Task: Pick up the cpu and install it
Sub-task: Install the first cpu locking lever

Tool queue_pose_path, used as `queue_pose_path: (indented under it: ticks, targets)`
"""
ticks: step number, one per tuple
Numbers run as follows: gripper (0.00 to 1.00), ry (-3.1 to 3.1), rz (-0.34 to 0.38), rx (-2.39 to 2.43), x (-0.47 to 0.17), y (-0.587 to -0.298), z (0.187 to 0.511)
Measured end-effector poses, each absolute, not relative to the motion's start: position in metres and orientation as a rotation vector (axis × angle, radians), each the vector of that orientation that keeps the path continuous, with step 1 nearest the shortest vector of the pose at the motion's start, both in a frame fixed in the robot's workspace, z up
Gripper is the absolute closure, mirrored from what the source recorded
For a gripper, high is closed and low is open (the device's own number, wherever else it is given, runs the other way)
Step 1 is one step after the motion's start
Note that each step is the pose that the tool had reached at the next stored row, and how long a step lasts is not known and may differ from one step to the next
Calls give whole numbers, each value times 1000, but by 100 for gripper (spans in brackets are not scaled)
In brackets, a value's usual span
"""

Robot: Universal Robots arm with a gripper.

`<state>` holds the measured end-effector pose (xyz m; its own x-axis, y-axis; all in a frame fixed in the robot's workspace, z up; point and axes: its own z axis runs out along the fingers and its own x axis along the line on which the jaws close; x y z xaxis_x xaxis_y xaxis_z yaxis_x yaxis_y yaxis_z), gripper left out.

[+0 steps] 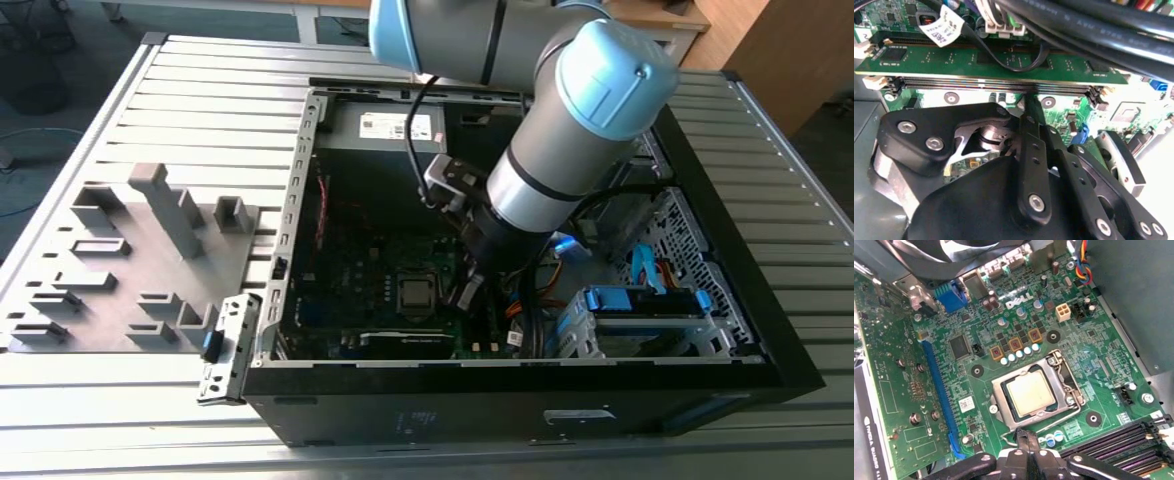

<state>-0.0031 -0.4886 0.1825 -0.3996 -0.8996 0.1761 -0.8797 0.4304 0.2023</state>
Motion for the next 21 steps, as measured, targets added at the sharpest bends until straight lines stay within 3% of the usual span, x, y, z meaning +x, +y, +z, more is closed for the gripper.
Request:
queue_pose_path:
  ticks: [9, 21]
  targets:
    - [89, -2424, -116, 1558, -5, -489, 183]
    - [89, -2425, -119, 1559, -6, -488, 213]
